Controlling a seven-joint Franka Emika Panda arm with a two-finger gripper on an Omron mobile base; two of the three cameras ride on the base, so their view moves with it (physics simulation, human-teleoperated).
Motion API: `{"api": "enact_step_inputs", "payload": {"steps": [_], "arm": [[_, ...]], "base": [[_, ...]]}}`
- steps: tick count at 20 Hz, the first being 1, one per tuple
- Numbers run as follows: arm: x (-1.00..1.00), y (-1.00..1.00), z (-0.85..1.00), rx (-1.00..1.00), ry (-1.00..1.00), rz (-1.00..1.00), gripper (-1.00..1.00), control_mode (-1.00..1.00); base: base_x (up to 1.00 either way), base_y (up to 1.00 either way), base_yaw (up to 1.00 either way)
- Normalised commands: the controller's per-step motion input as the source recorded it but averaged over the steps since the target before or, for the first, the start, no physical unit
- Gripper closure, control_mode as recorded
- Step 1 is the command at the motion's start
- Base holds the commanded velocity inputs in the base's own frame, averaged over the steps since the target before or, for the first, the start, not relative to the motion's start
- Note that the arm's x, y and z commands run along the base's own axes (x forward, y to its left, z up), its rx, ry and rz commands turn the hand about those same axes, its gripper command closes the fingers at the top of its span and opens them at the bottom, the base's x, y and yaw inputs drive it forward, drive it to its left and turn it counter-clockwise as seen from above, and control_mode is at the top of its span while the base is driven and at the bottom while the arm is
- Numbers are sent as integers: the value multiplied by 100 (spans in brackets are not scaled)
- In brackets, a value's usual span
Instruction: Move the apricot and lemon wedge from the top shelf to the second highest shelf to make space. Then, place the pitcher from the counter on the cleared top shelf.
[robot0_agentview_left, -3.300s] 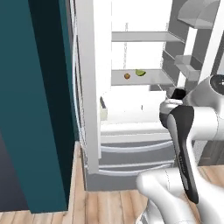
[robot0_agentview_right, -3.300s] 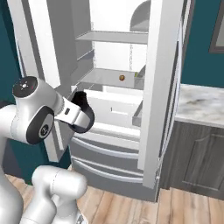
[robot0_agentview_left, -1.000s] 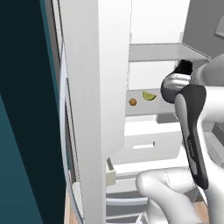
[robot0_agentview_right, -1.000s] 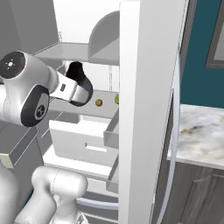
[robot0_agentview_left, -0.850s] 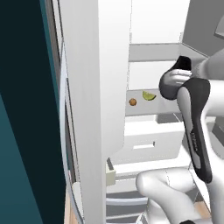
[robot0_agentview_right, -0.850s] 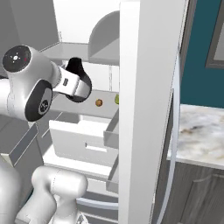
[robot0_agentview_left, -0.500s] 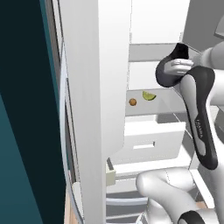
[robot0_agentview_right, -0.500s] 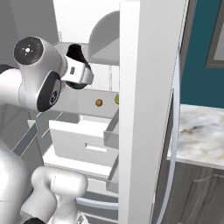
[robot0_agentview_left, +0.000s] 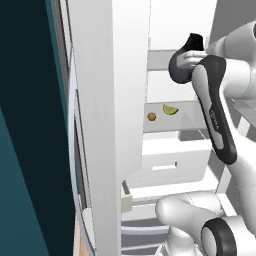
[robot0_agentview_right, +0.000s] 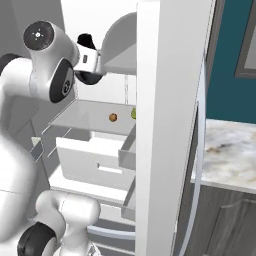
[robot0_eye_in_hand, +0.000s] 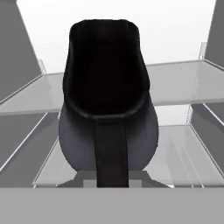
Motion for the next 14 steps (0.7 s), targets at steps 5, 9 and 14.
{"api": "enact_step_inputs", "payload": {"steps": [5, 9, 14], "arm": [[61, 0, 3, -1, 0, -2, 100, -100], [58, -3, 18, 0, 0, -7, 100, -100], [64, 0, 14, 0, 0, -8, 100, -100]], "base": [[0, 0, 0], [0, 0, 0], [0, 0, 0]]}}
